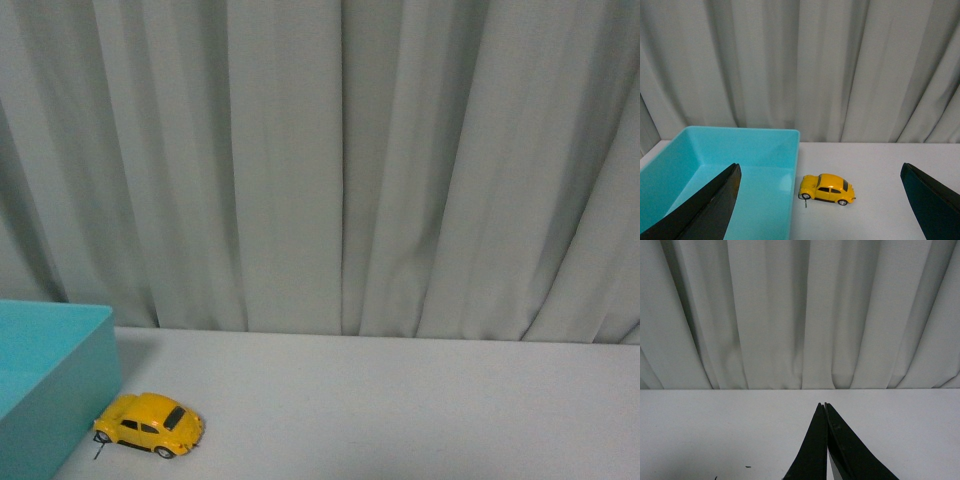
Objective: Wind up and store yellow beetle toy
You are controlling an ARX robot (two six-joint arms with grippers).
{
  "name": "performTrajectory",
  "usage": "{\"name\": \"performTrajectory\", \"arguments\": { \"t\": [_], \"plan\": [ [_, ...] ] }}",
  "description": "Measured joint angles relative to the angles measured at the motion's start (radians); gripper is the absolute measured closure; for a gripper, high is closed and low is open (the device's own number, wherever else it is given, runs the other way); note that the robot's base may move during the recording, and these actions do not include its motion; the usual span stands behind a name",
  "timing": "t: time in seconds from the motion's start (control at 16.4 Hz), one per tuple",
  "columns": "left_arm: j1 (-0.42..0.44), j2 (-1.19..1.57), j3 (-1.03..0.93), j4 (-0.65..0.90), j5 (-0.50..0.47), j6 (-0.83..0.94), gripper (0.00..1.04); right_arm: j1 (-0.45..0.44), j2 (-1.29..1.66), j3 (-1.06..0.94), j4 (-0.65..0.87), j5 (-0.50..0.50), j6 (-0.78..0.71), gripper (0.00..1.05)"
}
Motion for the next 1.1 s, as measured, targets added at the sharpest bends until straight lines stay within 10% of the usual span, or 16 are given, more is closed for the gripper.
{"name": "performTrajectory", "arguments": {
  "t": [0.61, 1.1],
  "plan": [
    [0.000, 0.000, 0.000, 0.000, 0.000, 0.000, 0.07, 0.000, -0.227, 0.000, -0.236, 0.001, 0.000, 1.01],
    [0.000, 0.000, 0.000, 0.000, 0.000, 0.000, 0.07, 0.000, -0.227, 0.000, -0.235, 0.001, 0.000, 0.43]
  ]
}}
